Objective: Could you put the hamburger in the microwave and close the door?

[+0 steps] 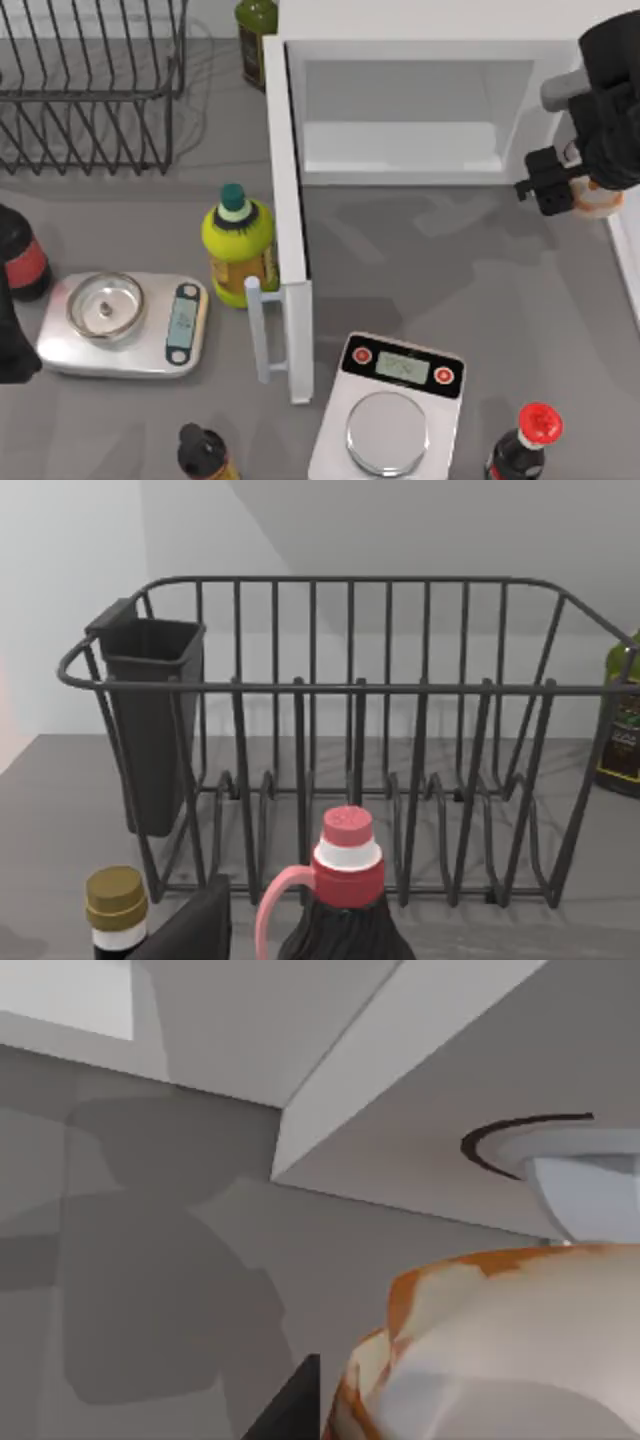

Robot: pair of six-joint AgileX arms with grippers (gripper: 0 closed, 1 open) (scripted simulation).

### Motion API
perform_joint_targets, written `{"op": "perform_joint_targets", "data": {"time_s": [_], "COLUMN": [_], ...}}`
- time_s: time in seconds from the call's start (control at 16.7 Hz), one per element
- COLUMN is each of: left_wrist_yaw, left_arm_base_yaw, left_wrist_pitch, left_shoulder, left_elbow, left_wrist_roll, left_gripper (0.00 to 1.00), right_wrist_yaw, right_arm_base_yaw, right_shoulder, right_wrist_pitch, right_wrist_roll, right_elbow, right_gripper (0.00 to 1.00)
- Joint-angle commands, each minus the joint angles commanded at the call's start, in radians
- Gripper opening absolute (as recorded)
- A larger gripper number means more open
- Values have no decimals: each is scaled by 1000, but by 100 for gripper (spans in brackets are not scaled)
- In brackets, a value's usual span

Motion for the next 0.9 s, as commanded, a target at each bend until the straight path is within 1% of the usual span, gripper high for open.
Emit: {"op": "perform_joint_targets", "data": {"time_s": [0.24, 0.42, 0.66, 0.9], "left_wrist_yaw": [0, 0, 0, 0], "left_arm_base_yaw": [0, 0, 0, 0], "left_wrist_pitch": [0, 0, 0, 0], "left_shoulder": [0, 0, 0, 0], "left_elbow": [0, 0, 0, 0], "left_wrist_roll": [0, 0, 0, 0], "left_gripper": [100, 100, 100, 100], "right_wrist_yaw": [92, 175, 291, 371], "right_arm_base_yaw": [181, 284, 371, 404], "right_shoulder": [169, 278, 398, 464], "right_wrist_pitch": [280, 494, 743, 891], "right_wrist_roll": [153, 239, 301, 318], "right_elbow": [62, 110, 158, 183], "right_gripper": [0, 0, 0, 0]}}
